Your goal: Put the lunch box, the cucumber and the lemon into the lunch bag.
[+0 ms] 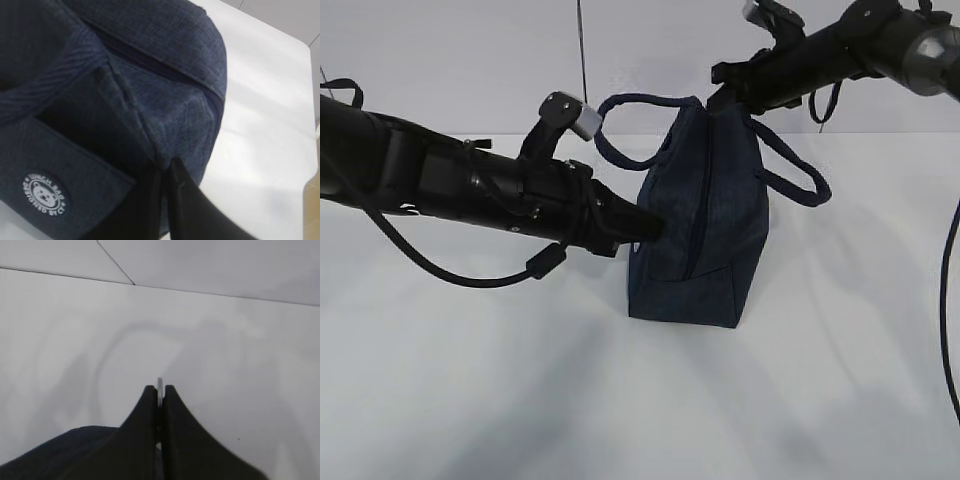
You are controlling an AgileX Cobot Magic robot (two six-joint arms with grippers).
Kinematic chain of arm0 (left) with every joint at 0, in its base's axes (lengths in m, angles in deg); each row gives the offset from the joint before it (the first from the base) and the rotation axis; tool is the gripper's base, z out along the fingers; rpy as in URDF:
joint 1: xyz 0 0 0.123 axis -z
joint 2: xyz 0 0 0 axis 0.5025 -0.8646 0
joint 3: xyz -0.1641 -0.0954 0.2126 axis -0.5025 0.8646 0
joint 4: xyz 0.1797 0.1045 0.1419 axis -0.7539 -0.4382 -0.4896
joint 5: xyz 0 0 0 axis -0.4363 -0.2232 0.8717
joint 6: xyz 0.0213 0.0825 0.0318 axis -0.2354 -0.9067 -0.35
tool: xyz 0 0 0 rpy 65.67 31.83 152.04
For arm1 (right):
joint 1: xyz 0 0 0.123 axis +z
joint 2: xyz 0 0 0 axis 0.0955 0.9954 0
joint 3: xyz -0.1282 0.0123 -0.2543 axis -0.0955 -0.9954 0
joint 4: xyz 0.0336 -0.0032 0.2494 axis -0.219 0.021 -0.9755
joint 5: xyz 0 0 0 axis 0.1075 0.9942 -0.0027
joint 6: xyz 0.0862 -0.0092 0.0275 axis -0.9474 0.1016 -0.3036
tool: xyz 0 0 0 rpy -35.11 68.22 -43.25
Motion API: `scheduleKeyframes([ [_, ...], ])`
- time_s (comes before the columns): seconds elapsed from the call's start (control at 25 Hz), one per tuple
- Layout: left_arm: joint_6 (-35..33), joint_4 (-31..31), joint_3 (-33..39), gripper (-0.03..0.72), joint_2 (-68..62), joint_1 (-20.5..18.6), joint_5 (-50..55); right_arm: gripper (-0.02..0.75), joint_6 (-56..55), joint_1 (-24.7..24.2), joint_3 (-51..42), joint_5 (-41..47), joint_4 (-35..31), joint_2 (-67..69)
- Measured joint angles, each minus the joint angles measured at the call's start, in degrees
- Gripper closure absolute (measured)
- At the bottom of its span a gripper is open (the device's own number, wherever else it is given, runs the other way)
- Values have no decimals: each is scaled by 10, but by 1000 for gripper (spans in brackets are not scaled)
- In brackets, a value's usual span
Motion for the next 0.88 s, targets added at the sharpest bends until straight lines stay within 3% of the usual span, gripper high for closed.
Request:
scheduleKeyframes([
  [0.32, 0, 23, 0, 698, 0, 1, -30, 738, 0, -10, 1, 25, -57, 15],
  [0.6, -5, 47, -4, 698, 0, 4, -93, 738, 19, -20, 49, 125, -31, 17],
  [0.88, -47, 51, -49, 698, 0, 4, -251, 738, 4, -29, 117, 194, -22, 18],
])
